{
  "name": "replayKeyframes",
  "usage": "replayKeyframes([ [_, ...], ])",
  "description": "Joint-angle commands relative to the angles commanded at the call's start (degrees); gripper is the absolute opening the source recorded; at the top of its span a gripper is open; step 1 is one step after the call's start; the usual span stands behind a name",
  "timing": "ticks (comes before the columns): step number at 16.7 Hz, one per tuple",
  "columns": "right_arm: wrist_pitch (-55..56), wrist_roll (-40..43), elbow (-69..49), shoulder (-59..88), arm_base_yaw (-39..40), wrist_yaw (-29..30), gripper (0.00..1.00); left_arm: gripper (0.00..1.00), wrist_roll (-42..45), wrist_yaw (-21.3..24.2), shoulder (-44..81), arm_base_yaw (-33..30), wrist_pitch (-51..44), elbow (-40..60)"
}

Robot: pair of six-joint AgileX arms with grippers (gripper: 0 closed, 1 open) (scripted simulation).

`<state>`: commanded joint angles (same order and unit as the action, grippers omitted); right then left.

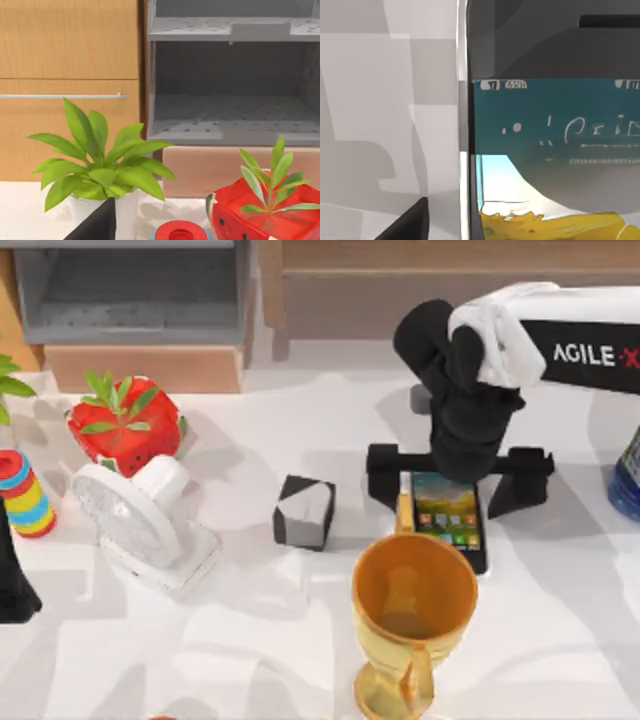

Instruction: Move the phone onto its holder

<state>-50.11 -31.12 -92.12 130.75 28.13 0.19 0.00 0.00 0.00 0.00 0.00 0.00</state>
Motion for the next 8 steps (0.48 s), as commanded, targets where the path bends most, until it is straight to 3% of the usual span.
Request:
replayKeyframes([
  [8, 0.0, 0.0, 0.0, 0.0, 0.0, 0.0, 0.4, 1.0, 0.0, 0.0, 0.0, 0.0, 0.0, 0.0],
])
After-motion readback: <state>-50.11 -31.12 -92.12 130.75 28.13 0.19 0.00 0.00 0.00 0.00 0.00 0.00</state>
